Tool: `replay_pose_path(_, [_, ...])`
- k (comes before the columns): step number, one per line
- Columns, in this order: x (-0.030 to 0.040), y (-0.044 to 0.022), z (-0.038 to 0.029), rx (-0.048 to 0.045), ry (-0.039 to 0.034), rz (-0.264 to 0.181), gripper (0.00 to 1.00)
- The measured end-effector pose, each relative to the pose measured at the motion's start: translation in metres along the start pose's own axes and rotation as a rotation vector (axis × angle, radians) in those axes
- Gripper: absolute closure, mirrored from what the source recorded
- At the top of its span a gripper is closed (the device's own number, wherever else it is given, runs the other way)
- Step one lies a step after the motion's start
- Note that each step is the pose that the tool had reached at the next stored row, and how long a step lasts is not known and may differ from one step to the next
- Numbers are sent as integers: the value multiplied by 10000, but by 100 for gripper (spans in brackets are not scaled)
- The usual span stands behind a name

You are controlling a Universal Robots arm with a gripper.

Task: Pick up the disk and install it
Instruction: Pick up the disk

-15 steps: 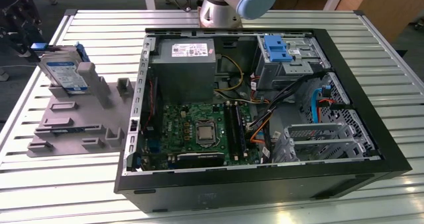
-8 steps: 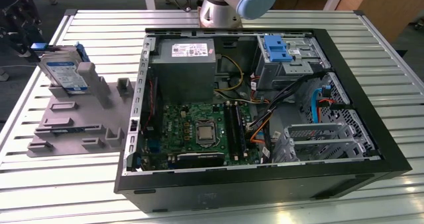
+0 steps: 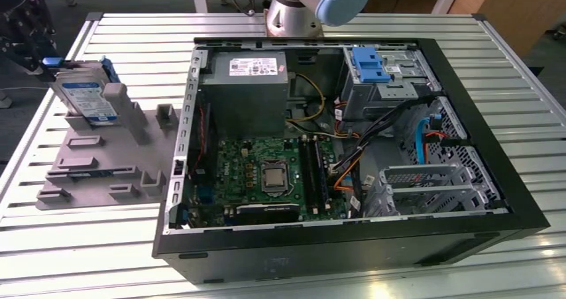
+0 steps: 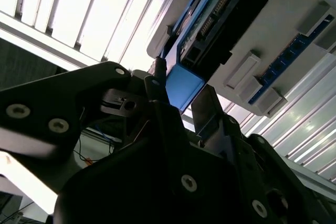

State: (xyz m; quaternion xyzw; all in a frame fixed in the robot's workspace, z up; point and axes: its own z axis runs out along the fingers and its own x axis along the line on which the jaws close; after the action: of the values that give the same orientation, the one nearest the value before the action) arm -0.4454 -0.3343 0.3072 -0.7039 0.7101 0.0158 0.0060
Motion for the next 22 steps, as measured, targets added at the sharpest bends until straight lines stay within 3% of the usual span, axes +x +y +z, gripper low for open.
replay_pose_path(9, [-12,-4,52,3,4,216,53])
replay_pose_path(14, [-7,-5,87,7,153,217,53])
replay_pose_path(22, [-5,-5,140,6,161,218,53])
